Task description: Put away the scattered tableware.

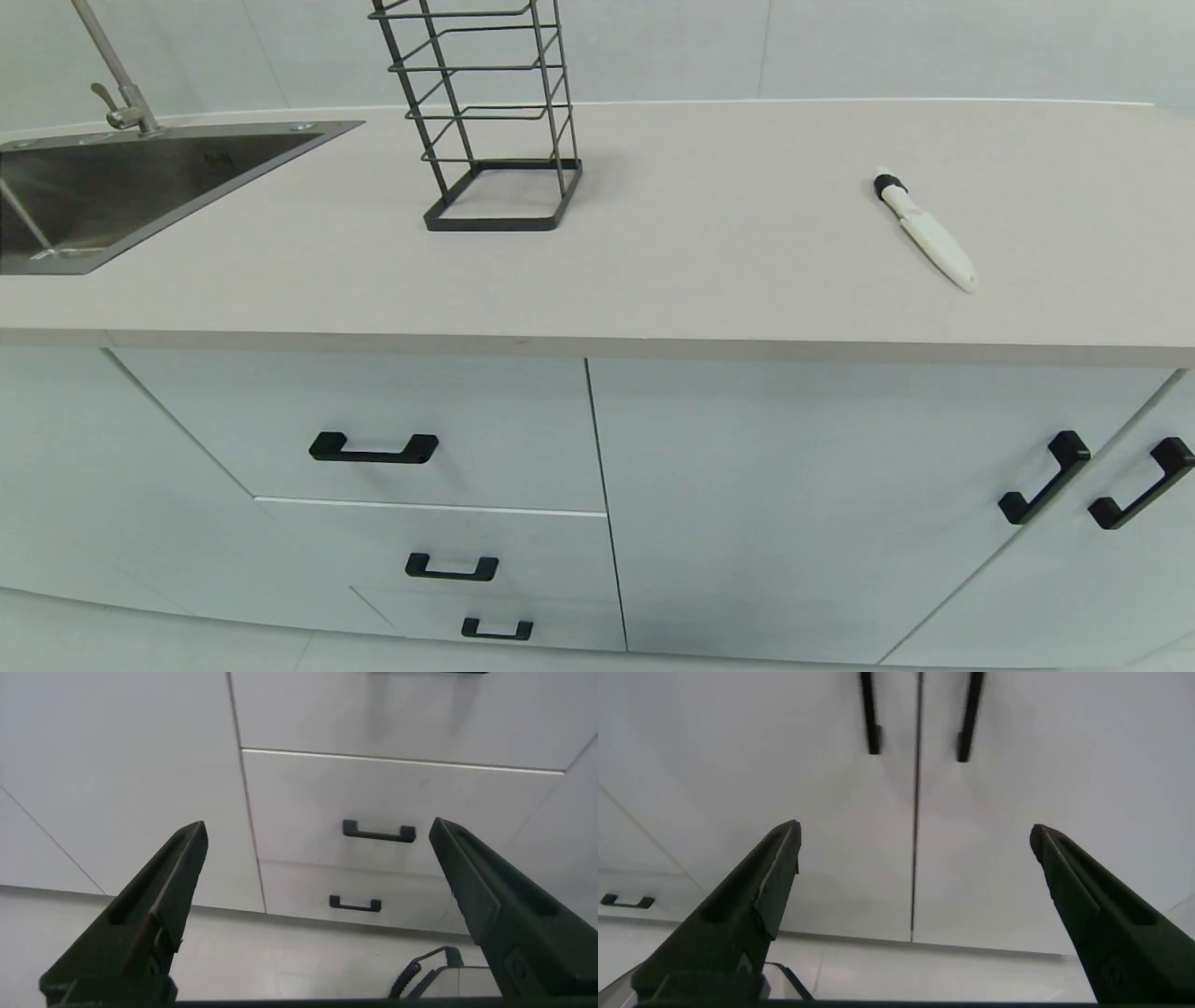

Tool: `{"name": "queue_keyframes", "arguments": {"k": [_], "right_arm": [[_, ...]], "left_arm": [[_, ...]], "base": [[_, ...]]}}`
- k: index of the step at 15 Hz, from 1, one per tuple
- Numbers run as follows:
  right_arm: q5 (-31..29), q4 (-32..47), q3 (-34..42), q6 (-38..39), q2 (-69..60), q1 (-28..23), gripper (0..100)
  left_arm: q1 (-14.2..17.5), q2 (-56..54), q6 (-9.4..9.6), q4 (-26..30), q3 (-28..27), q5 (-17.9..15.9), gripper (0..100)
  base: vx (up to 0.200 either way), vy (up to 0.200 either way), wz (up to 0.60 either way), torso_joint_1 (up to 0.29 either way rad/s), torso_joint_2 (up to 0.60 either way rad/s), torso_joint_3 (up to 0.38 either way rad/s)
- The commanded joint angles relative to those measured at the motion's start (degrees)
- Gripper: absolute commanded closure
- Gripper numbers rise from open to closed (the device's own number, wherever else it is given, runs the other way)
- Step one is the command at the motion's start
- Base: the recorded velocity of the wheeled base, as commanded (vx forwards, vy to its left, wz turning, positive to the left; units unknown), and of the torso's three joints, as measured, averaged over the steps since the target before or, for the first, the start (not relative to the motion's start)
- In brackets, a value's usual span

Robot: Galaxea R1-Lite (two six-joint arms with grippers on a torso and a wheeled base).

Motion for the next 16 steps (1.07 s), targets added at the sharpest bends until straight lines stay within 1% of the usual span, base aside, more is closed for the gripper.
{"name": "queue_keyframes", "arguments": {"k": [1,3,6,9,11,15,16], "right_arm": [[0.04,-0.01,0.0,-0.03,0.07,-0.01,0],[0.04,-0.01,0.0,-0.03,0.07,-0.01,0],[0.04,-0.01,0.0,-0.03,0.07,-0.01,0],[0.04,-0.01,0.0,0.05,0.07,-0.01,0],[0.04,-0.01,0.0,-0.03,0.07,-0.01,0],[0.04,-0.01,0.0,-0.03,0.07,-0.01,0],[0.04,-0.01,0.0,-0.03,0.07,-0.01,0]], "left_arm": [[0.02,0.11,-0.06,0.01,0.0,0.07,0],[0.02,0.11,-0.06,0.01,0.0,0.07,0],[0.02,0.11,0.29,-0.08,0.0,0.07,0],[0.02,0.11,0.21,0.01,0.0,0.07,0],[0.02,0.11,-0.06,0.01,0.0,0.07,0],[0.02,0.11,0.03,0.01,0.0,0.07,0],[0.02,0.11,-0.06,0.01,0.0,0.07,0]], "base": [[0.0,0.0,0.0,0.0,0.0,0.0],[0.0,0.0,0.0,0.0,0.0,0.0],[0.2,0.0,0.0,0.001,0.01,0.002],[0.2,0.0,0.0,-0.001,0.0,-0.002],[0.0,0.0,0.0,0.0,0.0,0.0],[0.0,0.0,0.0,0.0,0.0,0.0],[0.0,0.2,0.0,-0.012,0.0,0.012]]}}
